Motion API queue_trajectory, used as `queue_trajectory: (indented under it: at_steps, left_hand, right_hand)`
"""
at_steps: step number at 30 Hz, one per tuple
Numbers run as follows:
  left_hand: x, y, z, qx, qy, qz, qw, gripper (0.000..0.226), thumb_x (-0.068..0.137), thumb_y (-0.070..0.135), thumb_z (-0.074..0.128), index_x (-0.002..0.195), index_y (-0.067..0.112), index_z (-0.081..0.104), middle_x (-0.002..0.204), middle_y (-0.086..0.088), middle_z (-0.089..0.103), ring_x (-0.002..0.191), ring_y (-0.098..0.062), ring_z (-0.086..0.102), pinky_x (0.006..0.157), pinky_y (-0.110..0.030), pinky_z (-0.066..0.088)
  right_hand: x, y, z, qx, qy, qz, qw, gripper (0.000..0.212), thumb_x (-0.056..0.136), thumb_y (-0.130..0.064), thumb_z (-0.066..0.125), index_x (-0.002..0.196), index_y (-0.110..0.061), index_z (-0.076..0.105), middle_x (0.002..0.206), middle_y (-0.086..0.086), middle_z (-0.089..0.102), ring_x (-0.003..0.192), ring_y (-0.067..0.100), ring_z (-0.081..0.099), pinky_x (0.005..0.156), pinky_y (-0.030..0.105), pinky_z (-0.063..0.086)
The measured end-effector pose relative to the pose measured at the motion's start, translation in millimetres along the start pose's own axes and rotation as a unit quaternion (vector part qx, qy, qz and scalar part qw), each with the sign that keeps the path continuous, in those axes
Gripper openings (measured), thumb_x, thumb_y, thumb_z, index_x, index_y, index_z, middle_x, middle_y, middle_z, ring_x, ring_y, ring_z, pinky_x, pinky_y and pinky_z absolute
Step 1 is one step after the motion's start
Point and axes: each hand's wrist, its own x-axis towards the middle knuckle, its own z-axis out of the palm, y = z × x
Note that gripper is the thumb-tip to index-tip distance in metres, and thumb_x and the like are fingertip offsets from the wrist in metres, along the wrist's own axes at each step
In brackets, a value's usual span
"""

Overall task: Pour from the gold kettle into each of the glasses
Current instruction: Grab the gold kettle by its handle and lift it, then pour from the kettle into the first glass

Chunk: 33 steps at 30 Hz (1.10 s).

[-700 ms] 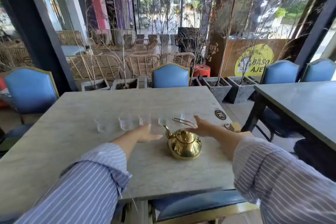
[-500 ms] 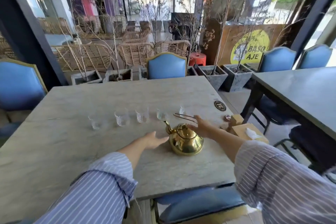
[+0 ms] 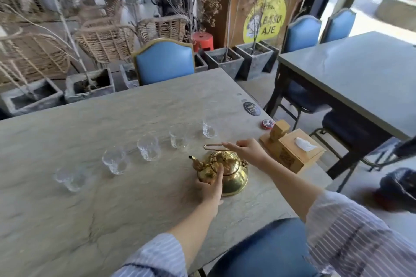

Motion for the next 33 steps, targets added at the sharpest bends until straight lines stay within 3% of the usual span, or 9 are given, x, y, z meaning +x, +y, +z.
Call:
queue_trajectory:
  at_steps: [5,7,9,11,14,17,20,27,33]
  left_hand:
    - [24,-3,6,-0.032,0.043,0.001,0.999,0.165,0.015,0.092,0.071,0.154,0.025,0.013,0.151,-0.002,0.038,0.134,-0.031,0.047,0.108,-0.056,0.044]
    - [22,4,4,-0.036,0.038,-0.008,0.999,0.166,0.007,0.089,0.073,0.149,0.018,0.026,0.131,-0.004,0.049,0.128,-0.031,0.051,0.107,-0.056,0.045]
    - [18,16,2,-0.034,0.020,-0.009,0.999,0.150,0.012,0.081,0.081,0.139,0.015,0.037,0.114,-0.001,0.051,0.114,-0.028,0.056,0.104,-0.054,0.048]
    - [18,24,0,-0.023,0.007,-0.008,1.000,0.117,0.034,0.068,0.090,0.129,0.017,0.044,0.105,0.001,0.055,0.101,-0.023,0.055,0.103,-0.052,0.050]
    - [22,35,1,-0.001,-0.016,-0.007,1.000,0.098,0.057,0.054,0.091,0.134,0.014,0.044,0.095,0.006,0.052,0.094,-0.019,0.055,0.105,-0.050,0.049]
    - [25,53,7,0.038,-0.061,-0.008,0.997,0.101,0.063,0.057,0.086,0.139,0.009,0.040,0.115,-0.003,0.056,0.110,-0.024,0.057,0.106,-0.050,0.047]
    - [28,72,14,0.086,-0.087,0.003,0.992,0.089,0.070,0.059,0.080,0.135,0.010,0.045,0.132,-0.009,0.056,0.115,-0.026,0.055,0.107,-0.048,0.046]
    - [38,101,31,0.128,-0.119,-0.006,0.984,0.112,0.068,0.078,0.067,0.152,0.010,0.036,0.151,-0.014,0.047,0.134,-0.034,0.048,0.108,-0.051,0.044]
    - [47,110,44,0.102,-0.136,-0.029,0.985,0.110,0.061,0.089,0.059,0.142,0.014,0.051,0.136,-0.015,0.062,0.121,-0.035,0.060,0.101,-0.053,0.053]
  right_hand:
    - [0,5,3,0.041,0.016,0.019,0.999,0.059,0.069,-0.062,0.072,0.052,-0.015,0.043,0.046,-0.004,0.033,0.039,0.008,0.026,0.042,0.022,0.021]
    - [-1,7,5,0.055,0.027,0.017,0.998,0.056,0.074,-0.058,0.071,0.053,-0.013,0.044,0.045,-0.004,0.033,0.039,0.008,0.026,0.042,0.021,0.022]
    - [-2,6,8,0.073,0.042,0.010,0.996,0.054,0.079,-0.052,0.069,0.055,-0.010,0.046,0.046,-0.003,0.032,0.039,0.007,0.026,0.040,0.018,0.022]
    - [-2,5,11,0.093,0.061,0.001,0.994,0.052,0.083,-0.048,0.068,0.058,-0.007,0.048,0.048,-0.001,0.031,0.039,0.005,0.026,0.041,0.016,0.023]
    - [-1,0,10,0.128,0.091,0.001,0.988,0.048,0.088,-0.042,0.065,0.058,-0.009,0.046,0.049,-0.001,0.031,0.040,0.006,0.026,0.042,0.017,0.025]
    - [1,-8,0,0.167,0.091,0.007,0.982,0.045,0.091,-0.035,0.062,0.057,-0.012,0.043,0.047,-0.004,0.030,0.039,0.007,0.026,0.040,0.019,0.024]
    - [8,-19,-12,0.186,0.072,0.024,0.980,0.038,0.095,-0.030,0.058,0.062,-0.013,0.049,0.046,-0.007,0.035,0.040,0.009,0.028,0.044,0.026,0.024]
    - [41,-63,-35,0.097,0.073,0.039,0.992,0.035,0.100,-0.025,0.048,0.091,0.002,0.069,0.048,-0.001,0.043,0.038,0.012,0.032,0.040,0.025,0.026]
    - [80,-87,-33,-0.062,0.094,0.055,0.992,0.036,0.099,-0.028,0.049,0.094,-0.003,0.075,0.054,-0.002,0.055,0.037,0.007,0.040,0.035,0.016,0.028]
